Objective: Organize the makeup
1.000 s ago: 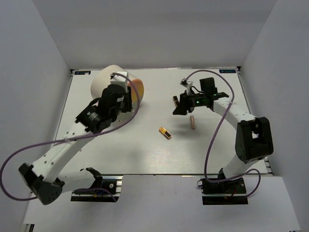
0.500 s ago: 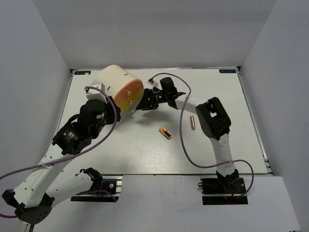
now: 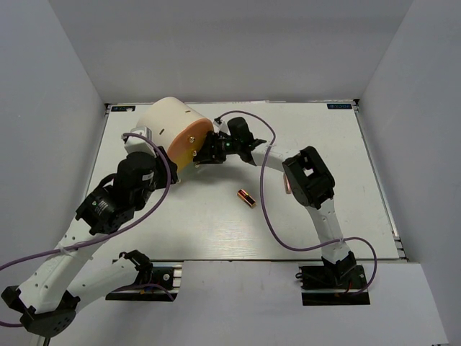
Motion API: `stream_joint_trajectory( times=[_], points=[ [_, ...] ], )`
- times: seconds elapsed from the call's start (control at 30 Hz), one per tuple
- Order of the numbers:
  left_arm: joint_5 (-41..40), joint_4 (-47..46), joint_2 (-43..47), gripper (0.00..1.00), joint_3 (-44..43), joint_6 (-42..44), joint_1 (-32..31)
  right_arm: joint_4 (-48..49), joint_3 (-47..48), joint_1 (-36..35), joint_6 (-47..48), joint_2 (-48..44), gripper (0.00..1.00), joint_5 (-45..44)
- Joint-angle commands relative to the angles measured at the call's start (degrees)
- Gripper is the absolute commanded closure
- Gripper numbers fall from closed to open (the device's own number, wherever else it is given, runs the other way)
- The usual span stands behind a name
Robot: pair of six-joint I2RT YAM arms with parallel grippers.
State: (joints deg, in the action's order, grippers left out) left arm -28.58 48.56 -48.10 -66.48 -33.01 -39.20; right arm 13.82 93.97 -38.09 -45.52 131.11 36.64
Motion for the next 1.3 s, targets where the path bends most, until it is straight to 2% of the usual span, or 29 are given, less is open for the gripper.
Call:
stream_joint_trajectory(
  times=[0.0, 0.43, 1.07, 1.13, 1.23, 1.27],
  points=[
    [-1.2, 0.2, -0.3, 0.42, -0.6, 0.1, 0.2, 3.1, 0.5, -0.9, -1.9, 0.5, 0.48, -1.9],
    [-1.9, 0.5, 0.2, 0.41, -0.8, 0.1, 0.2, 6.1, -6.0, -0.9, -5.8, -3.0, 0.49, -4.6],
    [-0.7, 0.7, -0.1, 0.41, -1.0, -0.2, 0.2, 9.5, -4.3, -2.3, -8.9, -1.1, 0.50, -6.1],
    [-0.3, 0.4, -0.1, 0.41, -0.8, -0.4, 0.2, 10.7, -4.2, -2.3, -8.9, -0.9, 0.52, -6.2],
    [0.4, 0.1, -0.2, 0.41, -0.6, -0.7, 0.2, 11.7, -4.3, -2.4, -8.7, -0.8, 0.64, -6.2],
    [0.5, 0.1, -0.2, 0.42, -0.8, -0.7, 0.2, 11.9, -4.7, -2.4, -8.5, -0.9, 0.72, -6.1]
  ],
)
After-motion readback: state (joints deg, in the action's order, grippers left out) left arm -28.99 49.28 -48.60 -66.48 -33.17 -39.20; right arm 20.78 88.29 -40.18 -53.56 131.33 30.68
